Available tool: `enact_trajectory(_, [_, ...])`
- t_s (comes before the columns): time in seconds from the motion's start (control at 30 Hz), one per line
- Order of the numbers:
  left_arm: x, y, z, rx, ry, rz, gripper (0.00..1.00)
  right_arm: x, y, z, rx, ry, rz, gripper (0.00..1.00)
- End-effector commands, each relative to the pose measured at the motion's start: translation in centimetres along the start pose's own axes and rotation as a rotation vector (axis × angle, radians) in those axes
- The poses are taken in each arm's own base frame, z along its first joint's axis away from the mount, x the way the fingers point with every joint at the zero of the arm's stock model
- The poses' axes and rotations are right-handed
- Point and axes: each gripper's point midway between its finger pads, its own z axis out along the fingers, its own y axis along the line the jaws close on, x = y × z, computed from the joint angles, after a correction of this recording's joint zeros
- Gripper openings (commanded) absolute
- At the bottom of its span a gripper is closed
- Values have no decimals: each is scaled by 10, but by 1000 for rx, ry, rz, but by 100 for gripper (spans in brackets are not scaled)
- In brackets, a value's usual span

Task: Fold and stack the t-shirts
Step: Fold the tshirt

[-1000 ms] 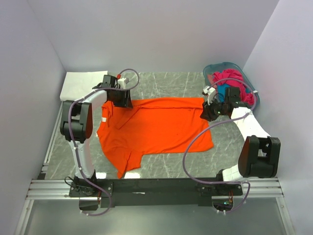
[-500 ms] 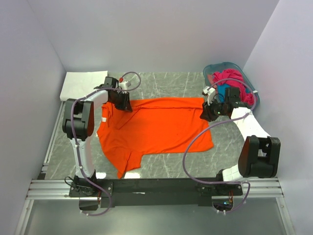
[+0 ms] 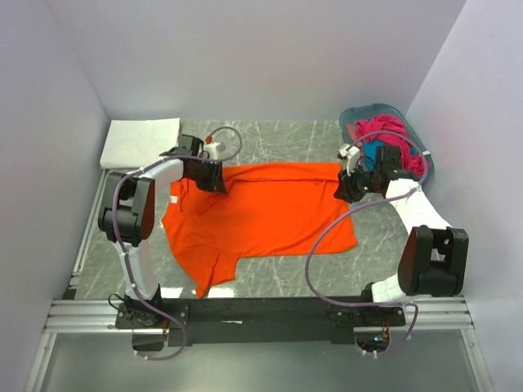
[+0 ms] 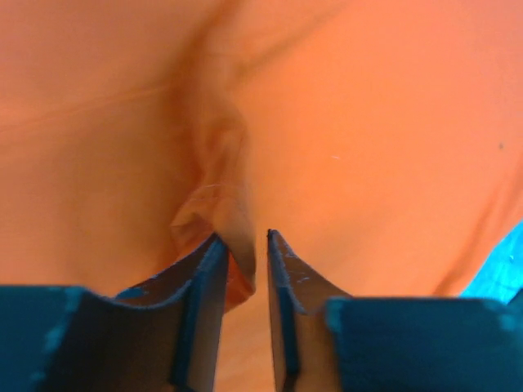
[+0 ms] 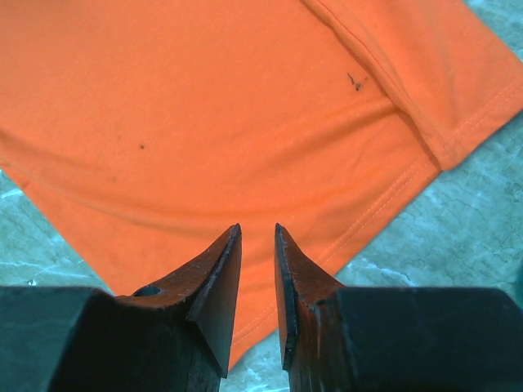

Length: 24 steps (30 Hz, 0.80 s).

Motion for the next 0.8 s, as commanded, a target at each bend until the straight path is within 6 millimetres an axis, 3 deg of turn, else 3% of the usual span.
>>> enact_trajectory(0.0, [-4, -39, 0, 77, -17, 56, 32, -1, 3, 3, -17, -7, -4, 31])
enact_trajectory(0.07, [2, -46, 4, 89, 5, 54, 40, 1, 2, 3, -18, -4, -2, 31])
enact_trajectory(0.23, [15, -65, 3, 140, 60, 75, 46, 0, 2, 3, -16, -6, -3, 31])
enact_trajectory(0.33, [-3, -68, -11, 100, -13, 116, 46, 0, 2, 4, -18, -5, -2, 31])
enact_trajectory(0.4, [-34, -70, -31, 41, -155, 153, 46, -1, 1, 3, -17, -7, -2, 31])
enact_trajectory(0.43, [-47, -60, -40, -39, -218, 154, 50, -2, 1, 3, -16, -9, -2, 31])
enact_trajectory(0.47, [-59, -65, -55, -58, -285, 151, 54, -1, 1, 3, -14, -6, -1, 31])
enact_trajectory(0.53, [-74, -62, -66, -66, -356, 149, 56, -1, 2, 3, -15, -8, -2, 31])
enact_trajectory(0.6, [-81, -59, -67, -77, -361, 119, 56, 1, 2, 3, -14, -6, -3, 31])
enact_trajectory(0.77, [-65, -39, -43, -128, -265, 54, 59, 2, 2, 4, -20, -5, 1, 31])
